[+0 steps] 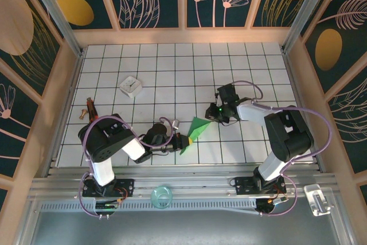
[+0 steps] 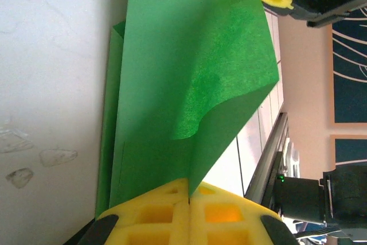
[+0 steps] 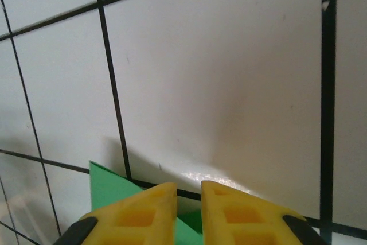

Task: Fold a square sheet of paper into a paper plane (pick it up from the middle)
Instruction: Perform the fifth fold on the wing at the bottom-center of the table.

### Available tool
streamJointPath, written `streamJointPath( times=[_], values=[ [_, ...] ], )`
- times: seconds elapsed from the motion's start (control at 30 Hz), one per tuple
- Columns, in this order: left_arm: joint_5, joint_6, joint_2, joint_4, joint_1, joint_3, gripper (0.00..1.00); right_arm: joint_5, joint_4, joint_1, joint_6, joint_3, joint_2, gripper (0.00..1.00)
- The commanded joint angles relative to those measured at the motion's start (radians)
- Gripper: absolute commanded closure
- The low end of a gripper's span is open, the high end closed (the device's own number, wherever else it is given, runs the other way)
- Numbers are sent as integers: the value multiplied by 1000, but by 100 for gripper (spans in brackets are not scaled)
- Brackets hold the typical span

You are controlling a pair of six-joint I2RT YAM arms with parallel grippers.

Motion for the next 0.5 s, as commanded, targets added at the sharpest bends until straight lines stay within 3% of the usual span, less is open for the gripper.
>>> streamJointPath(
  times=[0.0,0.17,0.47],
  values=[
    [29,-16,16,44,1,2,100,-4,-13,-10,-38,25,-41,74],
    [16,-44,14,62,1,-7,100,54,-81,-13,-71,27,-106,67],
    [17,-118,54,144,1,-24,100,79,-34,44,-132,-111,-362,69]
  ],
)
